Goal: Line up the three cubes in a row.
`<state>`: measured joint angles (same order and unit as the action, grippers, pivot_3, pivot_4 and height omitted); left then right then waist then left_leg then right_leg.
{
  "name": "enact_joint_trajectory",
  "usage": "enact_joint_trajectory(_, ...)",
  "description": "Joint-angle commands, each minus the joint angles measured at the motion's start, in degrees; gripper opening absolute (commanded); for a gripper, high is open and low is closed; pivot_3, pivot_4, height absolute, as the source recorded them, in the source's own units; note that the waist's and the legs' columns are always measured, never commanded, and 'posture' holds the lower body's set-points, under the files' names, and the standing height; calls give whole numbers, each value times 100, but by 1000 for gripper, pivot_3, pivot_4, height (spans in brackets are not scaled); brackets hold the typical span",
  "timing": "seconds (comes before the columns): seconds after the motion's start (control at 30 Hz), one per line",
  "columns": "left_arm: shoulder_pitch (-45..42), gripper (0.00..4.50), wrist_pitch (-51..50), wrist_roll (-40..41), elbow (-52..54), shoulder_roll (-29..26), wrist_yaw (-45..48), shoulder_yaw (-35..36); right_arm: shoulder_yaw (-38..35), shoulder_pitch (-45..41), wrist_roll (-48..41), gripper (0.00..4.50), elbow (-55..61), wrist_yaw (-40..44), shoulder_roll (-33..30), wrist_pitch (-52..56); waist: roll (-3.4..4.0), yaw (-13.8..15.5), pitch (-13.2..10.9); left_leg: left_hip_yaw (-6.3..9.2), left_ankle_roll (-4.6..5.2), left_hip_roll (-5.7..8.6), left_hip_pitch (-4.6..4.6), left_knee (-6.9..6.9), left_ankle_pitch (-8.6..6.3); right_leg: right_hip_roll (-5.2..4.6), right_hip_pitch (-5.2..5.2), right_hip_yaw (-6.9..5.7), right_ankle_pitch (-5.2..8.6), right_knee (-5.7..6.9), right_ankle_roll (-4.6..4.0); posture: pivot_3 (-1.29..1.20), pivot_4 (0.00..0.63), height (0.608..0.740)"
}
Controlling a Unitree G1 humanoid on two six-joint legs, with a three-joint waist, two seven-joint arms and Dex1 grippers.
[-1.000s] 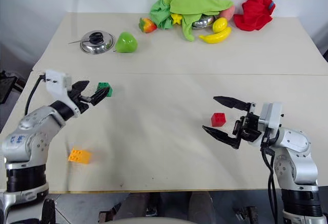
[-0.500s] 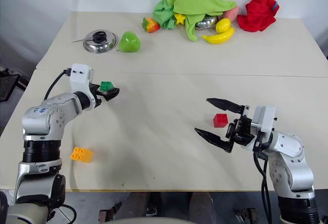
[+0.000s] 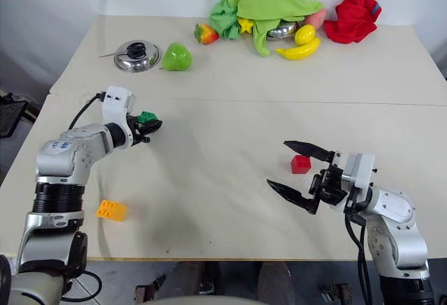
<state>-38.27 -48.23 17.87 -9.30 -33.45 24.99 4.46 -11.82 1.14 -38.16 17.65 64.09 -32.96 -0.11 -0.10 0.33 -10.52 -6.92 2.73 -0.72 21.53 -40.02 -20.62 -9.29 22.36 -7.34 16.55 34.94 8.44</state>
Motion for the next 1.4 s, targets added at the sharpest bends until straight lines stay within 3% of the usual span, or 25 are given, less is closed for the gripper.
enact_joint_trajectory(0.03,-355,1526,1185,207,43,-494,1860,-231,-398,155,-62,4500,62,135,-176,-184,-2,6,-1,-1,0,1,0,0,0,0,0,0,0,-1,0,0,150,740)
enact_joint_trajectory(0.17,-904,1526,2163,309,-149,-904,4168,-839,-880,437,-128,4500,-34,324,-401,-257,-1,59,-1,-5,-1,5,4,0,0,1,1,-1,0,-8,0,0,150,740)
enact_joint_trajectory(0.33,-1732,1526,2475,-137,-302,-489,5392,-1982,-1548,1031,-220,4500,-35,549,-668,-196,-1,141,-1,-7,-1,23,4,-1,0,10,-6,-2,-1,-17,1,0,150,740)
enact_joint_trajectory(0.6,-2497,1526,1690,-1036,-858,953,4662,-2980,-2172,1705,-185,4500,-78,551,-741,-156,-6,102,-3,-9,1,11,7,-3,1,26,-7,3,-3,-26,7,0,150,740)
enact_joint_trajectory(0.97,-2566,1526,2551,-1835,-2333,2040,4003,-3299,-2284,2120,-86,4500,16,294,-631,-211,-6,126,-4,-13,-1,-3,8,-8,3,37,1,21,-4,-25,7,0,150,740)
enact_joint_trajectory(1.23,-2543,1526,3422,-2211,-3050,2270,4019,-3343,-2373,2396,-146,4500,201,261,-559,-206,-6,120,-4,-10,-1,-4,12,-7,3,35,5,17,-4,-26,7,0,150,740)
enact_joint_trajectory(1.4,-2237,1526,3063,-2210,-2360,2252,4228,-3375,-2500,2731,-288,4500,184,559,-472,-294,-6,120,-4,-9,-1,-8,12,-7,3,34,4,17,-4,-26,7,0,150,740)
